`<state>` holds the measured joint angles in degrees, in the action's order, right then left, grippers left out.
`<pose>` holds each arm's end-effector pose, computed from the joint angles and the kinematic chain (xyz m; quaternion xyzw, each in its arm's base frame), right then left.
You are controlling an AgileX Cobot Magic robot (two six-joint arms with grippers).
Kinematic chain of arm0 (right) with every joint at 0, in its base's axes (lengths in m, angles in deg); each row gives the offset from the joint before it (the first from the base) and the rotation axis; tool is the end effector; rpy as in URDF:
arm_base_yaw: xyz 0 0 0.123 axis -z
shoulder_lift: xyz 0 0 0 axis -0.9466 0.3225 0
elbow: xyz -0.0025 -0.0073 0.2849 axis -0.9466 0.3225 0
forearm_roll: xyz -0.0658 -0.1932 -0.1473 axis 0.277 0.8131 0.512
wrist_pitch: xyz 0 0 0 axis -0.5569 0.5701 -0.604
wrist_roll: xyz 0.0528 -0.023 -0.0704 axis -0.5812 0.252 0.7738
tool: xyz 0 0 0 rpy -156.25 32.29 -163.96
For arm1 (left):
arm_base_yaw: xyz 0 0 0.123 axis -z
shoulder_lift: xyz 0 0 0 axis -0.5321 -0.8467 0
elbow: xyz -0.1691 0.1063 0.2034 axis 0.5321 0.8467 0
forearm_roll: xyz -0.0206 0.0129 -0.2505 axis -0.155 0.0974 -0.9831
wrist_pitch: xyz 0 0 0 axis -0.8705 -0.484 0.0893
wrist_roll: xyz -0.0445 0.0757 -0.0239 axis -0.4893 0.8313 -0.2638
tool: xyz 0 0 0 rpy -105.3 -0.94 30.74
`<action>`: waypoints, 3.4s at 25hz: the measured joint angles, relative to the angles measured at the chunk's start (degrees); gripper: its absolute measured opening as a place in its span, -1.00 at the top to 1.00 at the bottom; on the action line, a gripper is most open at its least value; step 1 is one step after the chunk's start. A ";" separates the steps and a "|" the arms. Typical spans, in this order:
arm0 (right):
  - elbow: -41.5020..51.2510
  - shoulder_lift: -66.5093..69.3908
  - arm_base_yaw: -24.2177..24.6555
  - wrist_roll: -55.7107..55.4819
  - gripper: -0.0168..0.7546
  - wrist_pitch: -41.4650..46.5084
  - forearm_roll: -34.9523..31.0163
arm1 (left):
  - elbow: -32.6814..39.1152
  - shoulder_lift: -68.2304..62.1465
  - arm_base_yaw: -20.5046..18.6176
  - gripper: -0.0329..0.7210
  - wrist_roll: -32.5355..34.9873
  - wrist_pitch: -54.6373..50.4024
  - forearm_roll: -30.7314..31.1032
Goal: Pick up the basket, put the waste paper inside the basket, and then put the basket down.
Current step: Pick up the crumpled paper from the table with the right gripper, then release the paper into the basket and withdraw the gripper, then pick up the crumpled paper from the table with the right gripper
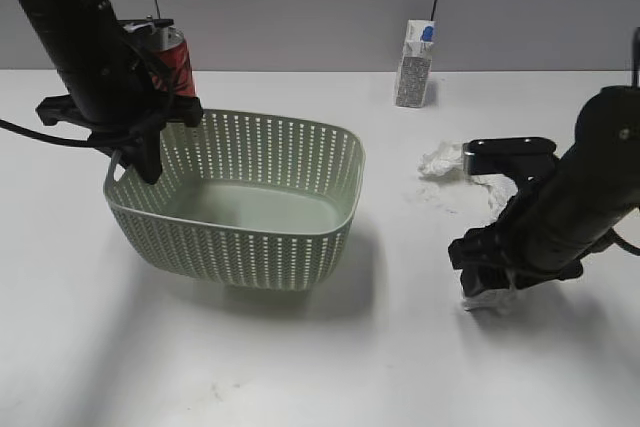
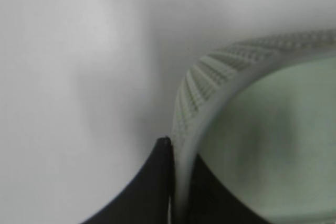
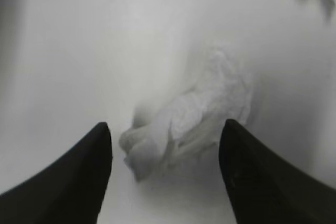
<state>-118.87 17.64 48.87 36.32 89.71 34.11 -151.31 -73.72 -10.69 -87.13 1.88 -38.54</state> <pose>0.2646 0.1165 0.1384 -0.0847 0.9851 0.0816 0.1253 0.3531 -0.1530 0.2043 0.1225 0.9892 -0.0789 0.0139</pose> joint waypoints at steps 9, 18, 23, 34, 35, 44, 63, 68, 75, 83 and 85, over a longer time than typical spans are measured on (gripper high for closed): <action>-2.50 7.08 -0.28 -2.60 0.65 -1.83 2.42 | 0.00 0.00 0.00 0.91 0.00 -0.13 0.00; -12.00 -4.23 -4.01 17.31 0.96 1.76 -16.82 | 0.00 0.00 0.00 0.91 0.00 -0.13 -0.36; -24.49 -3.31 -13.06 24.45 0.95 1.64 -18.02 | 0.00 0.00 0.00 0.91 0.00 -0.13 -0.36; -33.55 9.13 -17.55 25.16 -0.60 8.53 -15.19 | 0.00 0.00 0.00 0.91 0.00 -0.24 -0.36; -33.80 8.96 -17.48 25.06 -0.67 9.26 -14.34 | 0.00 0.00 0.00 0.91 0.00 -0.26 -0.31; -35.60 2.17 -7.29 10.30 -0.55 13.67 5.52 | 0.00 0.00 0.00 0.91 0.00 -0.56 -0.25; -23.36 17.37 10.19 7.40 -0.54 6.07 9.49 | 0.00 0.00 0.00 0.91 0.00 -1.19 -0.14; -23.36 18.53 10.13 7.40 -0.47 4.12 9.61 | 0.00 0.00 0.00 0.91 0.00 -1.25 -0.14; -23.30 19.17 10.13 7.34 0.26 5.88 9.48 | 0.00 0.00 0.00 0.91 0.00 -1.25 -0.14; -23.10 14.21 9.18 10.47 0.91 11.96 4.39 | 0.00 0.00 0.00 0.91 0.00 -1.25 -0.02; -23.10 11.10 7.54 14.22 0.91 11.99 -1.04 | 0.00 0.00 0.00 0.91 0.00 -1.25 -0.02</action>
<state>-141.97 28.74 56.41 50.54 101.70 33.07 -151.31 -73.72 -10.69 -87.13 0.62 -38.56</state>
